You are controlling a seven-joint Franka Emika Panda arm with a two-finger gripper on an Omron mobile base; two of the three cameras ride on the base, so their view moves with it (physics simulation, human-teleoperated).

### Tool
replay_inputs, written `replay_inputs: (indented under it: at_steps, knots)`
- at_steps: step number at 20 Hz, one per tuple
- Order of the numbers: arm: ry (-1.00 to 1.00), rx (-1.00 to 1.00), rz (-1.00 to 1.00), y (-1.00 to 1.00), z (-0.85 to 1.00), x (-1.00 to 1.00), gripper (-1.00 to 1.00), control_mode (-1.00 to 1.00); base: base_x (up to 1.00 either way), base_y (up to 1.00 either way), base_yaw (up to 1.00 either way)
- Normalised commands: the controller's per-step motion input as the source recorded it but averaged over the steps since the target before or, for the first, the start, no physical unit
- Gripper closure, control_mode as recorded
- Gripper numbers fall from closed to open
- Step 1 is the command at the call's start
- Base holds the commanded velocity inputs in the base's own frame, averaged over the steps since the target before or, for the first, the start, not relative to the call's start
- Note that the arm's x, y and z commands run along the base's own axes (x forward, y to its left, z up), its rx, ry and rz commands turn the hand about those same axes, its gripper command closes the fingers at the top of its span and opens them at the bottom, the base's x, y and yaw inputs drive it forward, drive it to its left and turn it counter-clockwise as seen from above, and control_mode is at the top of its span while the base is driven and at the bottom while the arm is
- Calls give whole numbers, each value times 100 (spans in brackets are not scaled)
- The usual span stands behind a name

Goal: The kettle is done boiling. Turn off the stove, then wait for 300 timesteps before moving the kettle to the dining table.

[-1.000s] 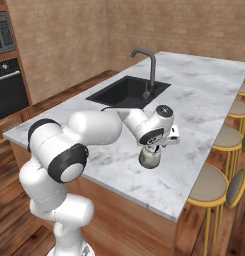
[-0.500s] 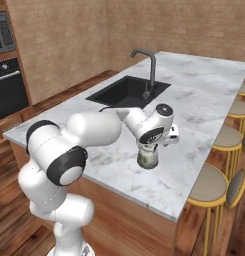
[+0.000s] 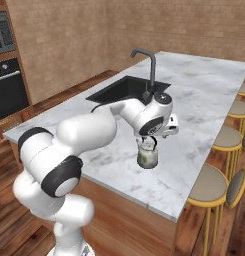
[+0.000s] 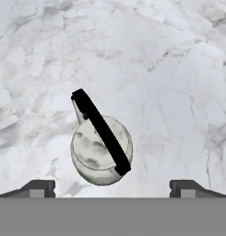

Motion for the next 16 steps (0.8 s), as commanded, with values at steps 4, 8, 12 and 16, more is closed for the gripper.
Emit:
replay_inputs:
  at_steps: [4, 8, 12, 16]
  knots:
    - [0, 0, 3, 0, 55, -20, -100, -100, 0, 0, 0]
    - [0, 0, 3, 0, 44, -35, -100, -100, 0, 0, 0]
    - [0, 0, 1, 0, 24, -55, -100, -100, 0, 0, 0]
    - [0, 0, 0, 0, 24, -67, -100, -100, 0, 0, 0]
